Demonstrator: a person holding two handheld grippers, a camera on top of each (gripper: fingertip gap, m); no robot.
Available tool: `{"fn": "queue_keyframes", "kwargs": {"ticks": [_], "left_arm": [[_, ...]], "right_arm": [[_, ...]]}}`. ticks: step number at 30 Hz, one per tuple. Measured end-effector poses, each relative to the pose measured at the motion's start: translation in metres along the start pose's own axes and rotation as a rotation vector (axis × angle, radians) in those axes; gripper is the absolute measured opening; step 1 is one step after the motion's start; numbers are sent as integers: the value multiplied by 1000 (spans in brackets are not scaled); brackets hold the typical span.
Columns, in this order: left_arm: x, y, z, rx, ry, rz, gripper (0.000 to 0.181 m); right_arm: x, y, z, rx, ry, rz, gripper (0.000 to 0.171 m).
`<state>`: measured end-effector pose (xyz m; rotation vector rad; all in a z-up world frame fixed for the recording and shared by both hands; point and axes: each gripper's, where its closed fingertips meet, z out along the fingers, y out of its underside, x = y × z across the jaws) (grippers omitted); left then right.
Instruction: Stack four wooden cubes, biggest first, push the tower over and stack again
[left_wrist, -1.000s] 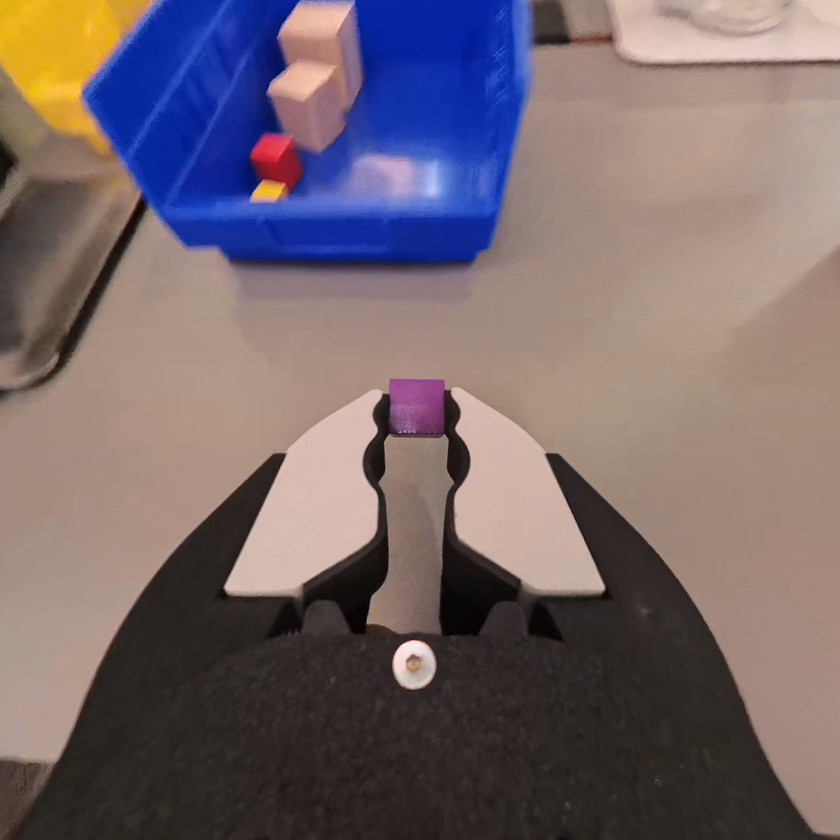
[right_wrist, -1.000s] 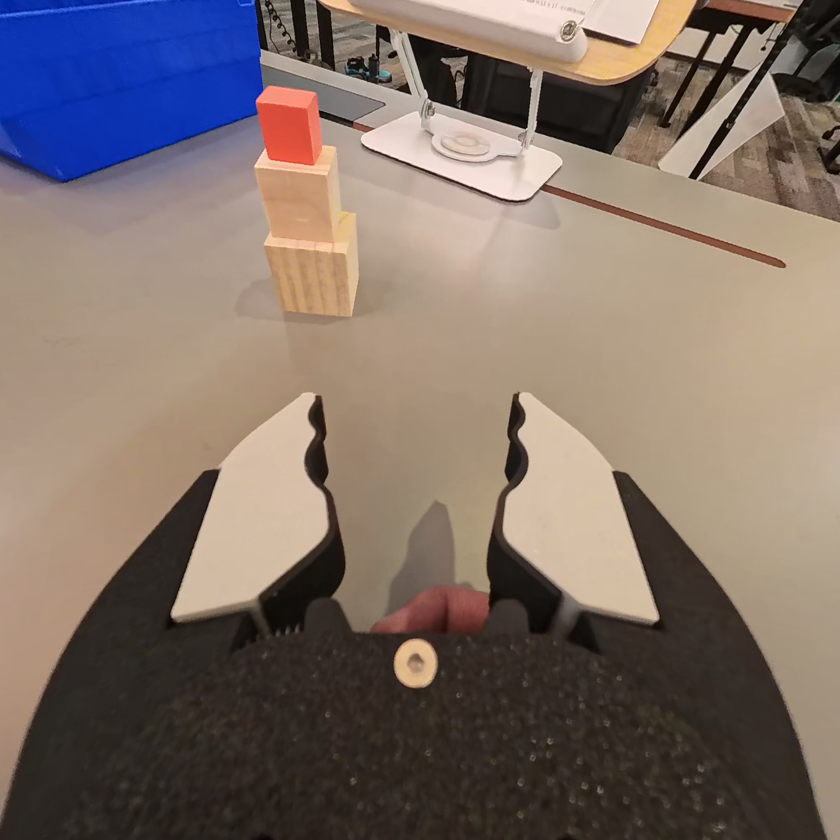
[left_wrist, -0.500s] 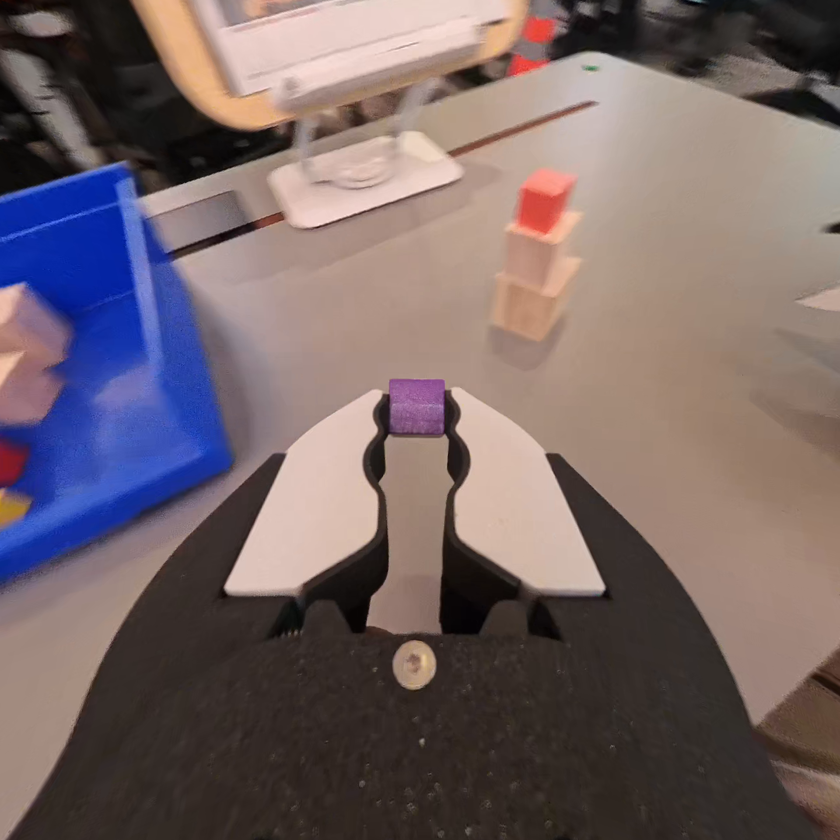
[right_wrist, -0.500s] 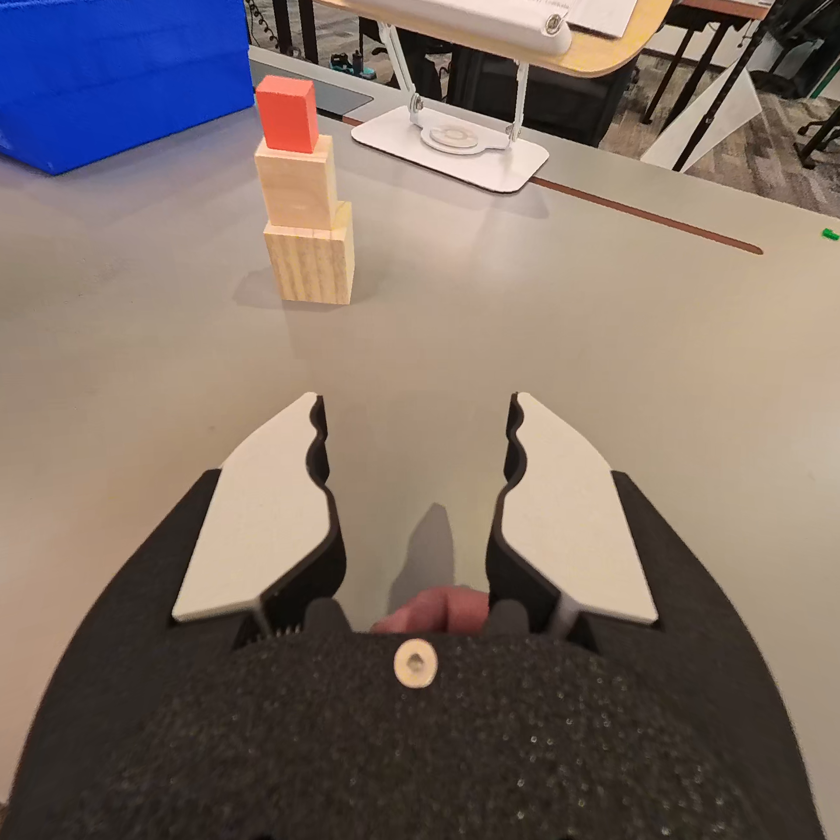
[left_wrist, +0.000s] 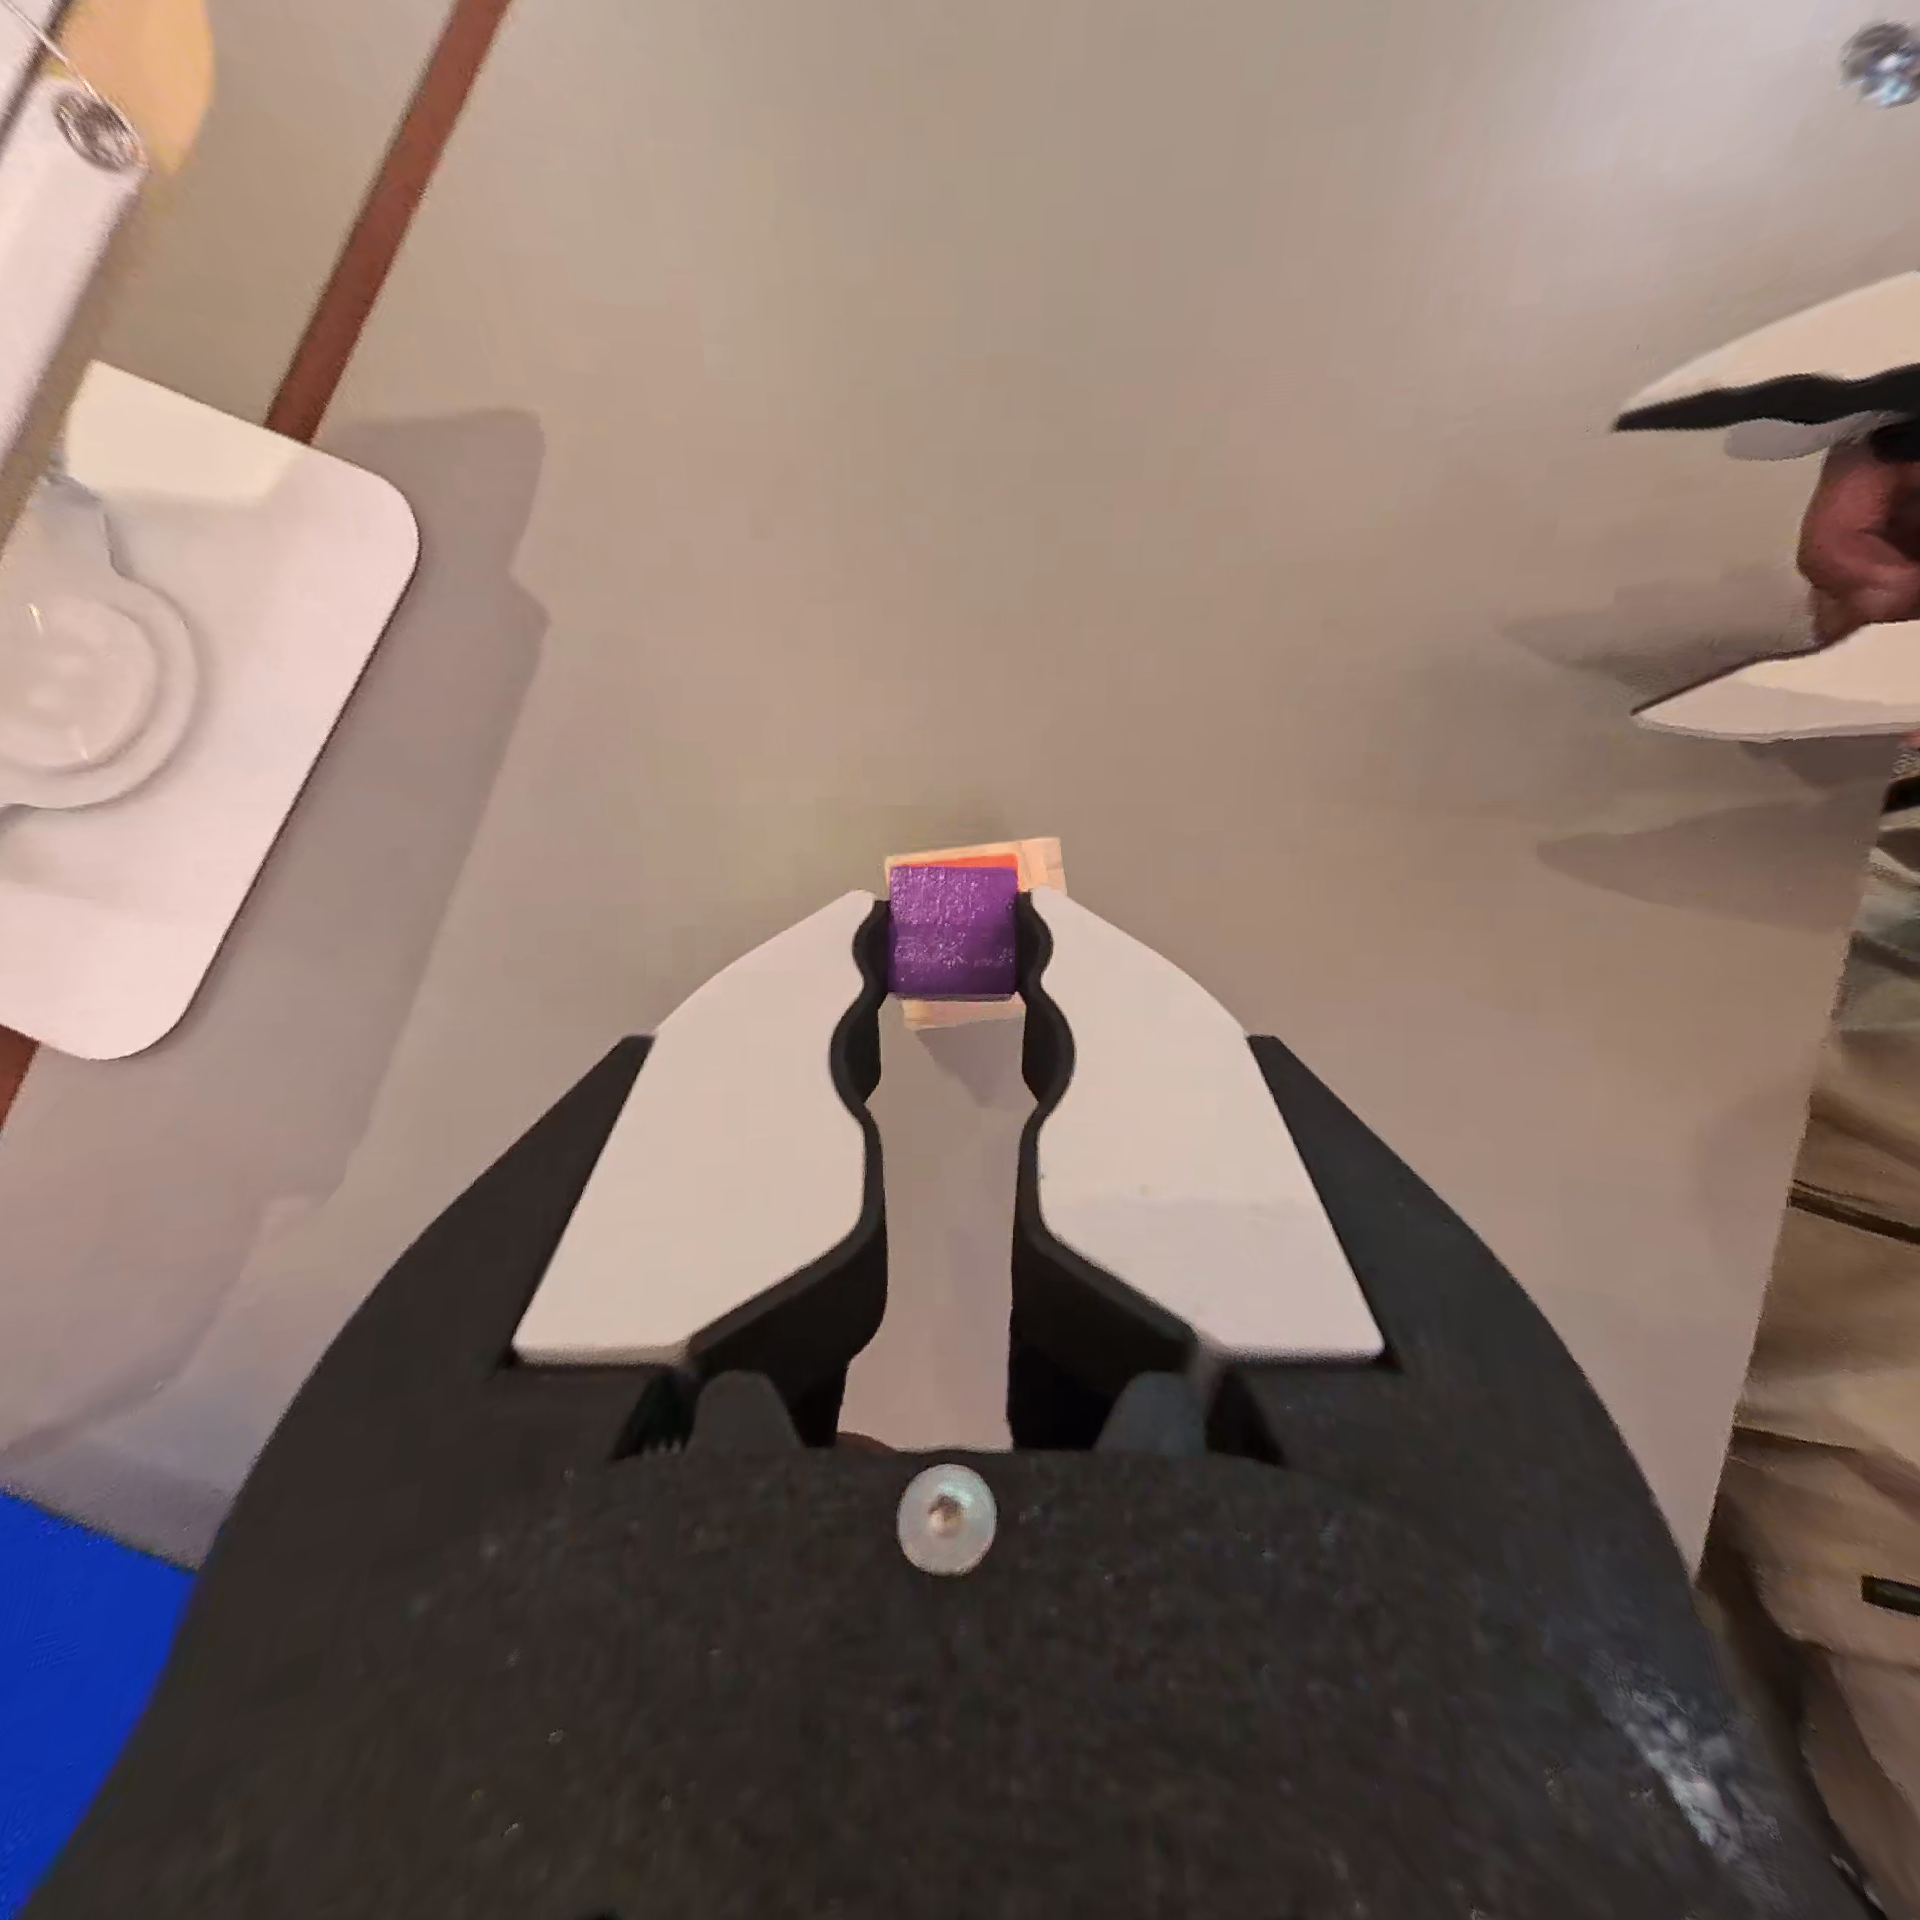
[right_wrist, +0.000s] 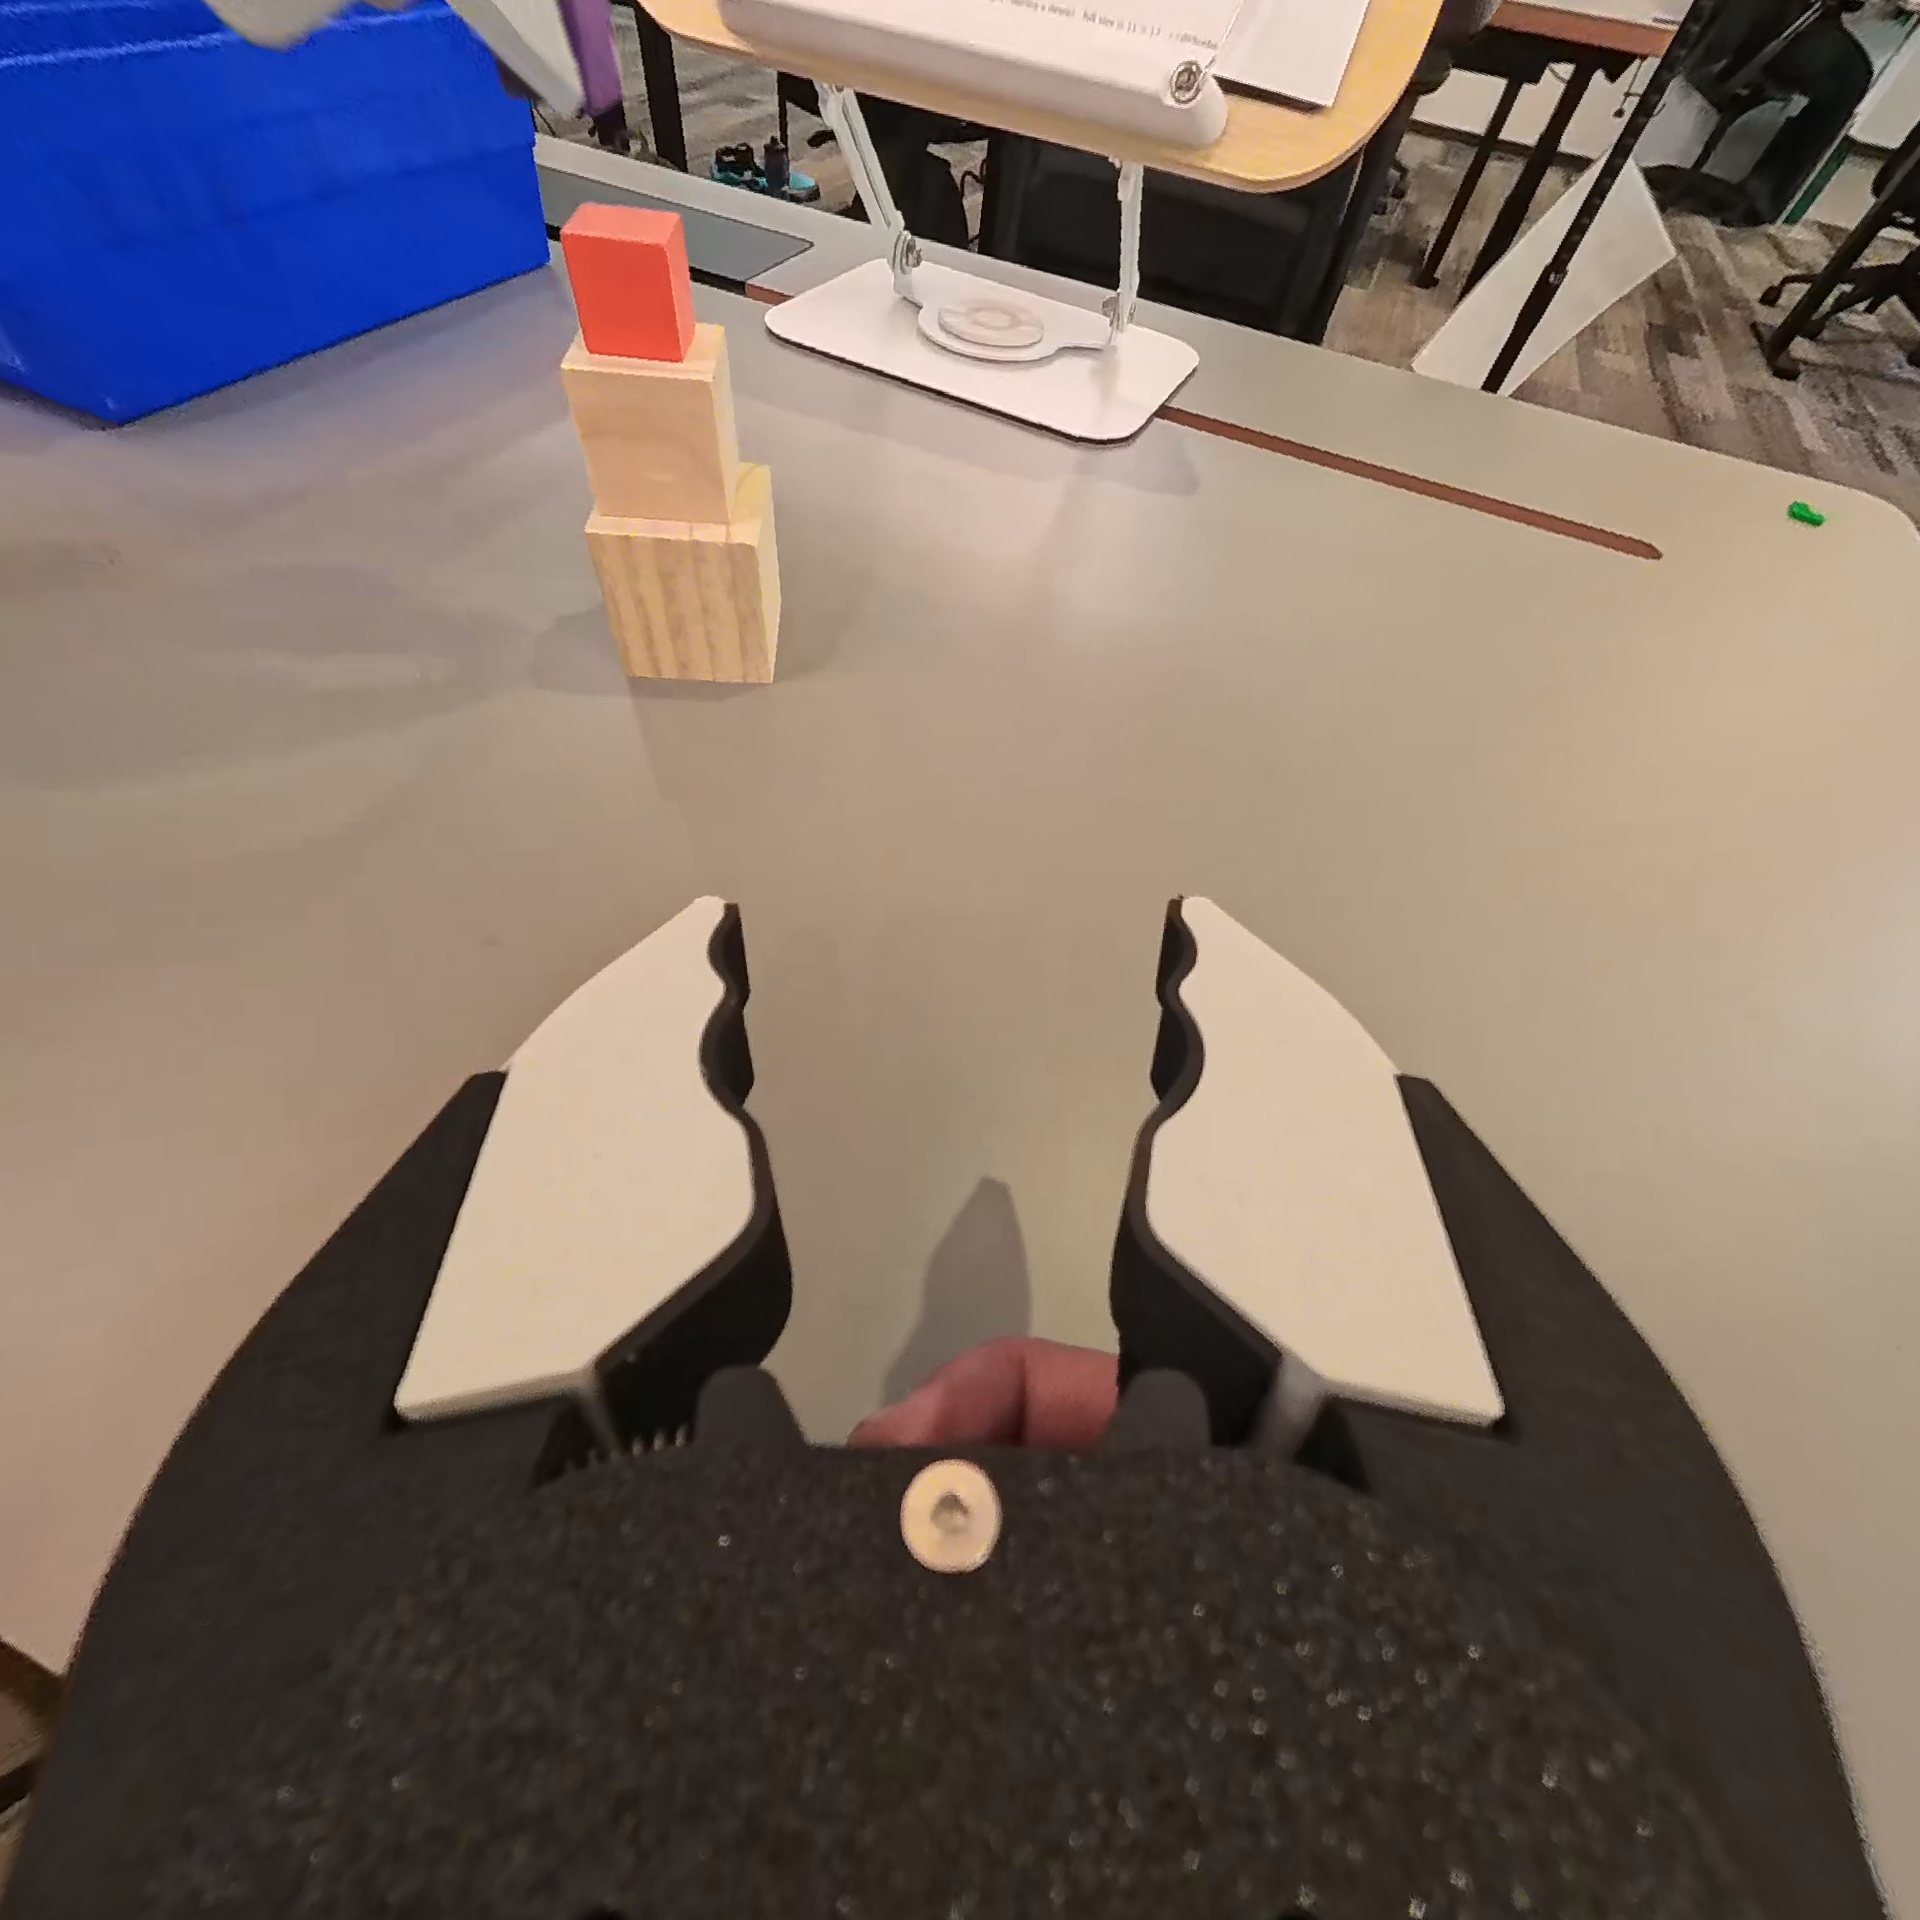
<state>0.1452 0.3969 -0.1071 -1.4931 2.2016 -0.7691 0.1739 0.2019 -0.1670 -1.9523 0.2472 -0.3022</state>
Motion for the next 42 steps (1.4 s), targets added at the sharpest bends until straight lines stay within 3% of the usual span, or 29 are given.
{"fn": "queue_keyframes", "kwargs": {"ticks": [3, 19, 24, 29, 33, 37, 39, 42], "left_arm": [[-2, 4, 13, -54, -2, 5, 22], [2, 8, 19, -33, 51, -80, 24], [2, 0, 6, 30, 42, -85, 48], [11, -3, -53, 275, -96, -100, 69], [12, 44, -92, 441, -437, -107, 77], [28, 118, -92, 474, -709, -201, 78], [38, 147, -84, 477, -793, -258, 75], [55, 170, -71, 429, -791, -328, 76]], "right_arm": [[1, 0, -1, 0, 2, -2, 76], [8, 1, 2, -1, 5, 0, 75], [10, 0, 1, -2, 8, -1, 75], [14, -1, -1, -1, 11, -4, 75], [17, -2, 3, -9, 8, -13, 75], [13, -9, 10, -9, -27, -3, 75], [6, -14, 14, -13, -54, -16, 75], [-9, -21, 21, -29, -105, -40, 76]]}}
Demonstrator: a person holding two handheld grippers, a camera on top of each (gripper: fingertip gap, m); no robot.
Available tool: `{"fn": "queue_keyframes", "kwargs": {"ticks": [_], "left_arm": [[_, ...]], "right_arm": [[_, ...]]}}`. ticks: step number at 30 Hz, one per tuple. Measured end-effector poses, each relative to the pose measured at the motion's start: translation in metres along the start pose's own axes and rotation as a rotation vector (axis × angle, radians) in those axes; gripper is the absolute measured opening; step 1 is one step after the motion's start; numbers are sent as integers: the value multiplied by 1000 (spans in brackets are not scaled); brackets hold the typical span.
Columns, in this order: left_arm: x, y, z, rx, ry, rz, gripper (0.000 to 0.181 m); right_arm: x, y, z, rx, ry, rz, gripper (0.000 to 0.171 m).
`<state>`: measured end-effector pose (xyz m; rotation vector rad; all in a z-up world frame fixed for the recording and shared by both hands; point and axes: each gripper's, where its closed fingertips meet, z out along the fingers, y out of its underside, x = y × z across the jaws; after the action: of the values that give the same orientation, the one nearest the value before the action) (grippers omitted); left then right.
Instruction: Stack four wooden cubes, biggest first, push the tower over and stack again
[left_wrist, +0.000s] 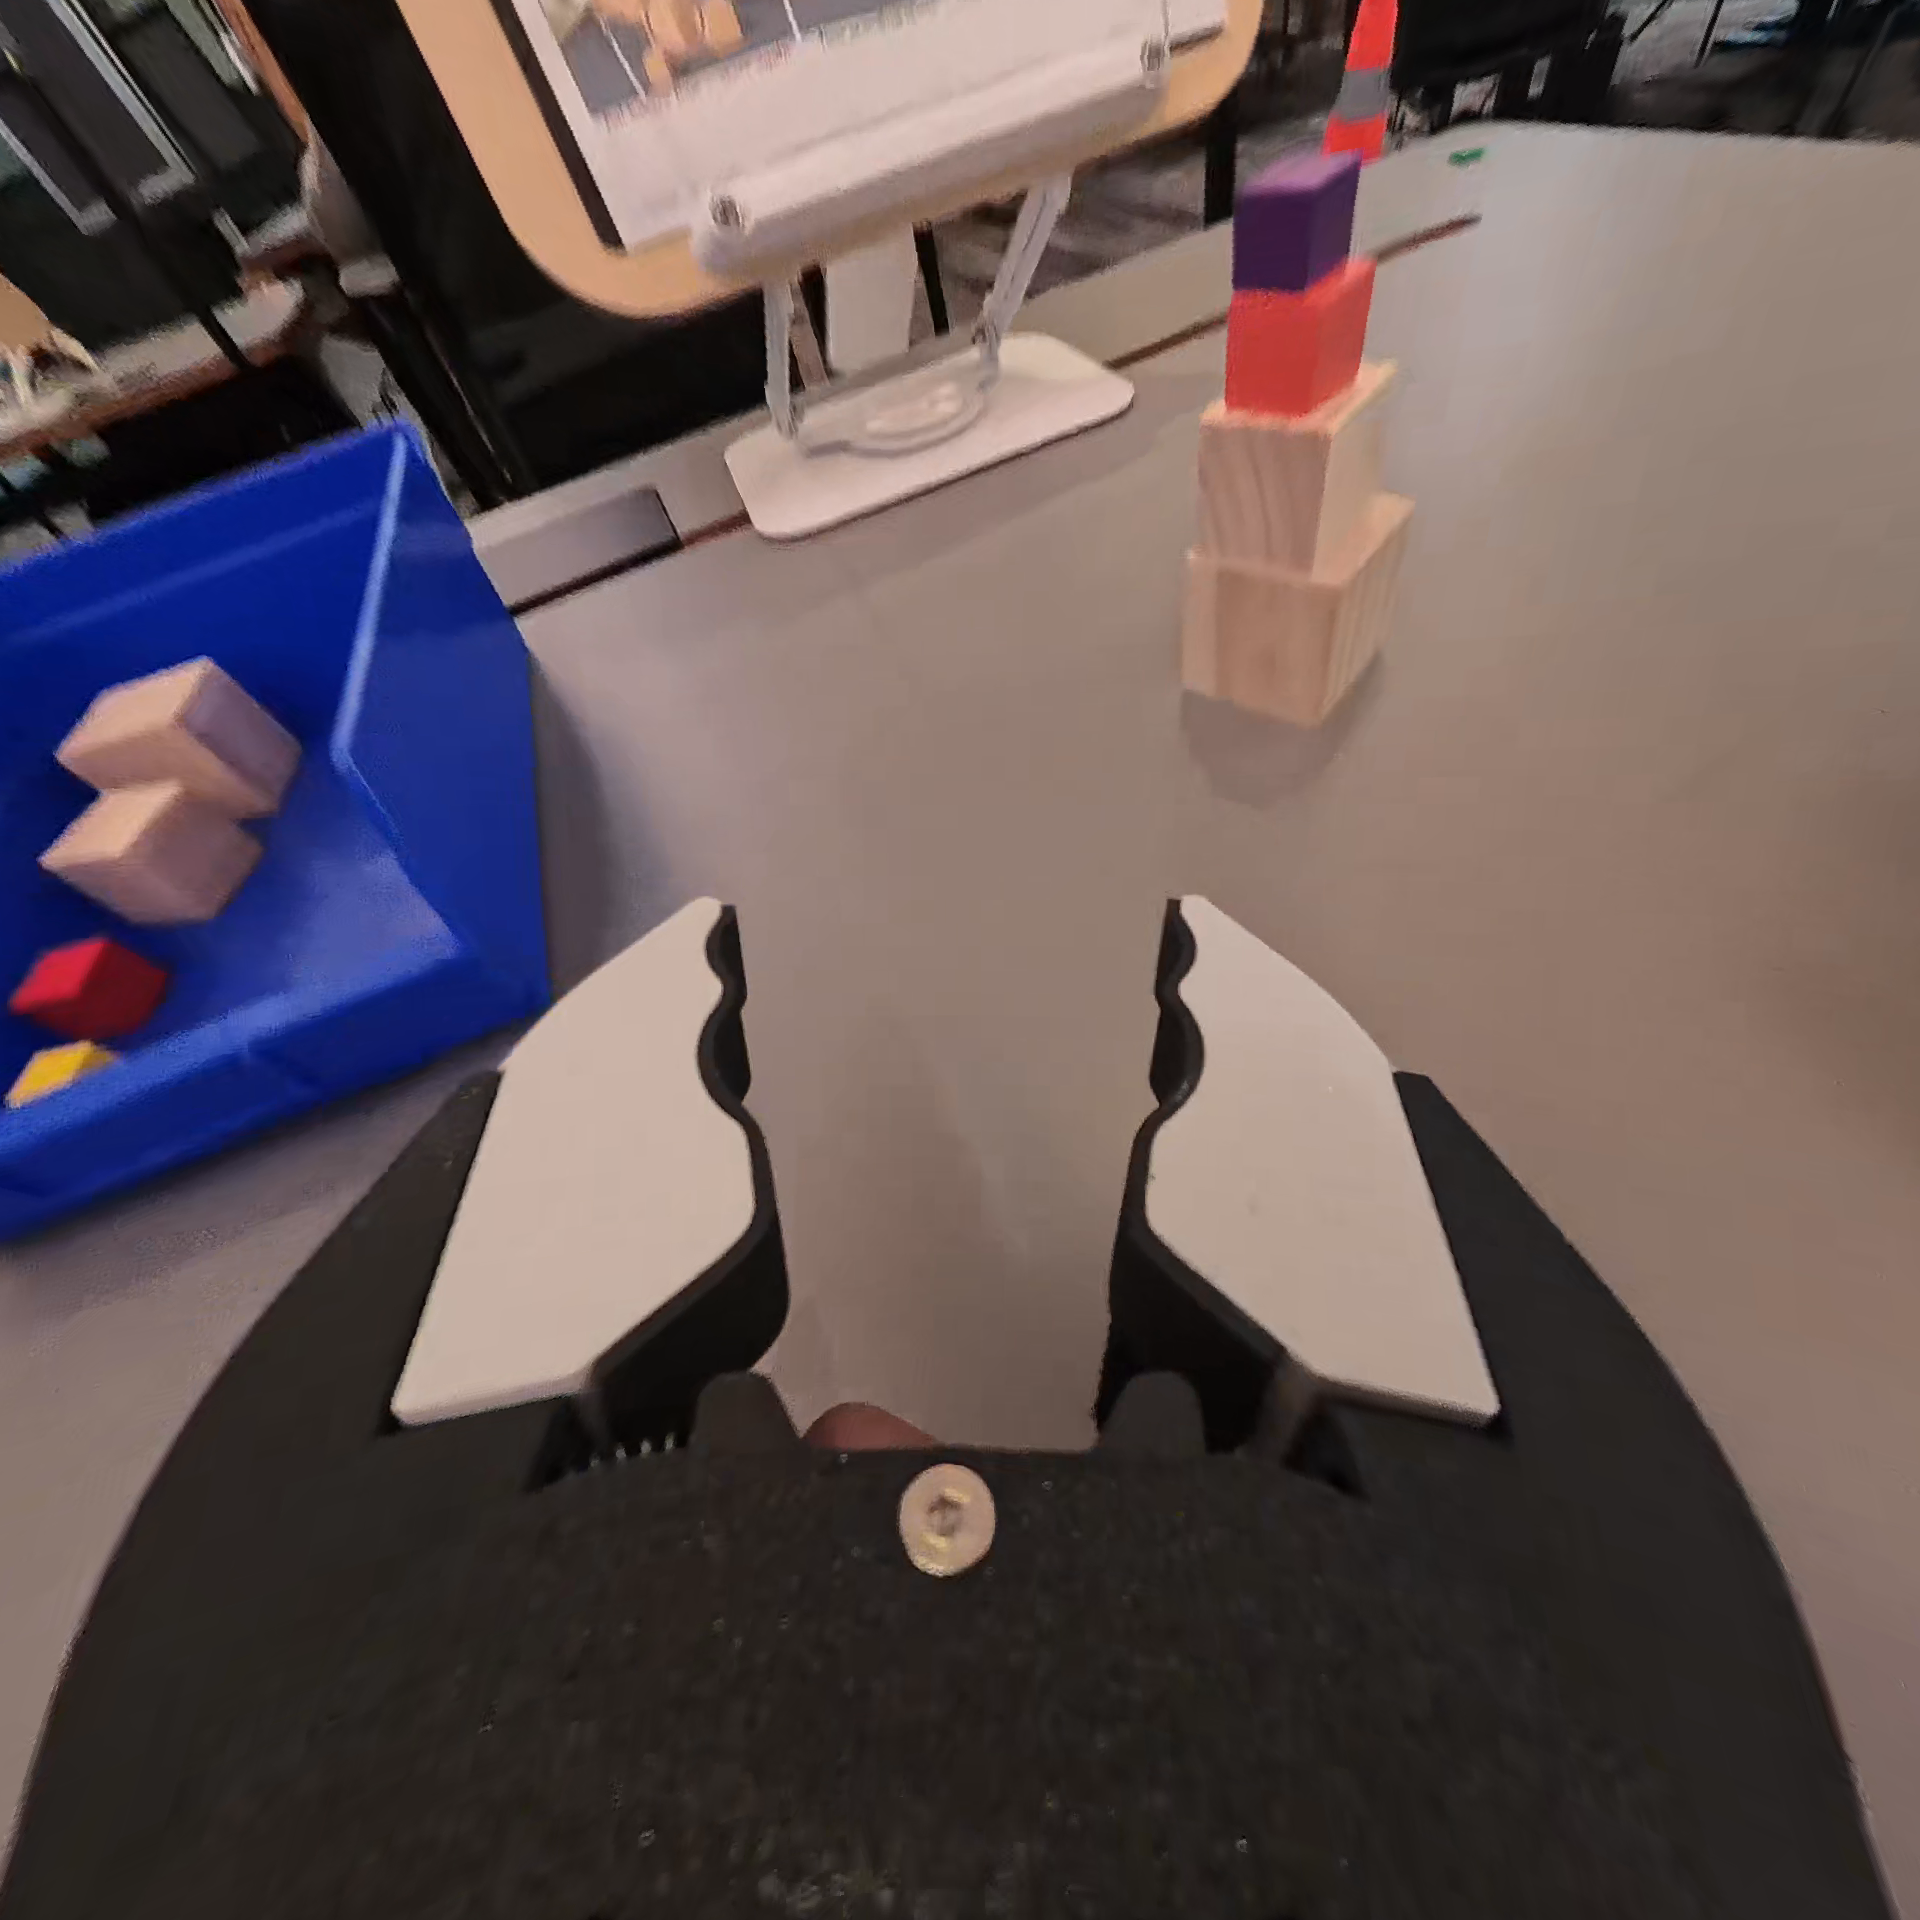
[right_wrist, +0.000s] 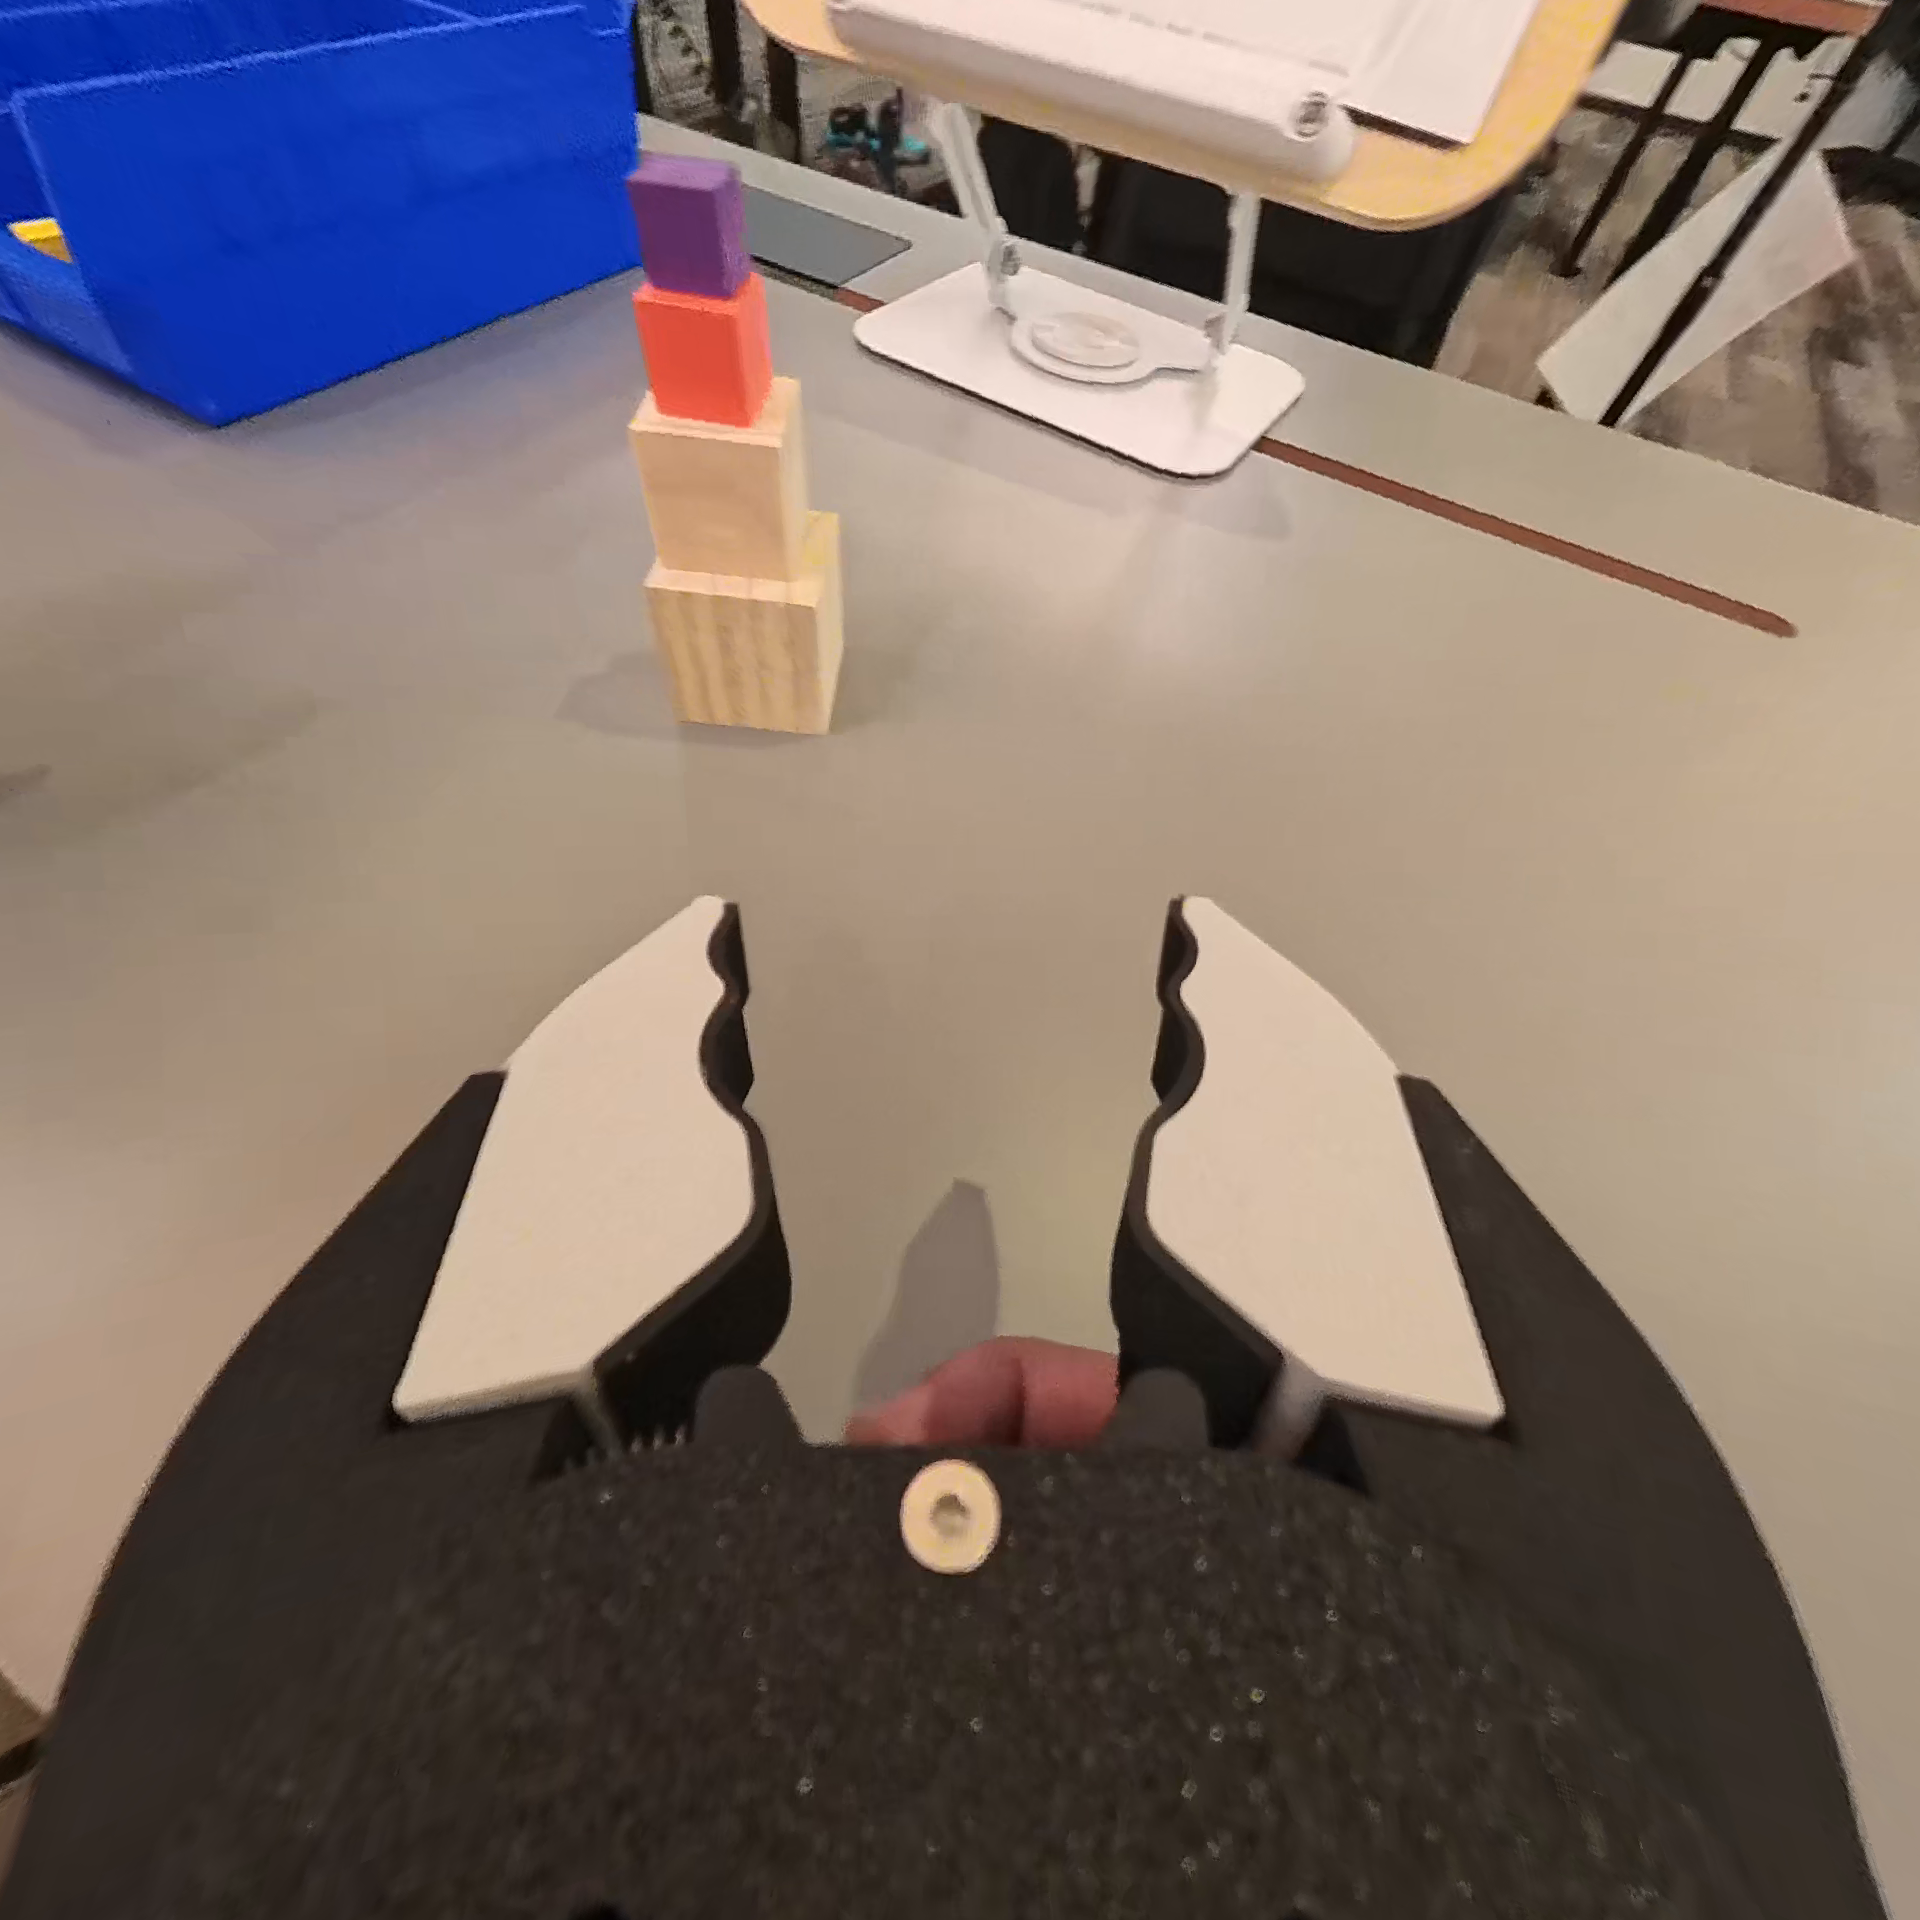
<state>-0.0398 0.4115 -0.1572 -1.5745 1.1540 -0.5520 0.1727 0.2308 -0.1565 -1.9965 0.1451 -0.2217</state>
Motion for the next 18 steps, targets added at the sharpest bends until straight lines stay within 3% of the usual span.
{"fn": "queue_keyframes", "kwargs": {"ticks": [6, 18], "left_arm": [[6, 16, -7, -93, 84, -196, 78], [17, 24, -2, -139, 184, -217, 61]], "right_arm": [[-23, 1, 15, -24, -50, 10, 77], [-27, 3, 15, -30, -38, 6, 77]]}}
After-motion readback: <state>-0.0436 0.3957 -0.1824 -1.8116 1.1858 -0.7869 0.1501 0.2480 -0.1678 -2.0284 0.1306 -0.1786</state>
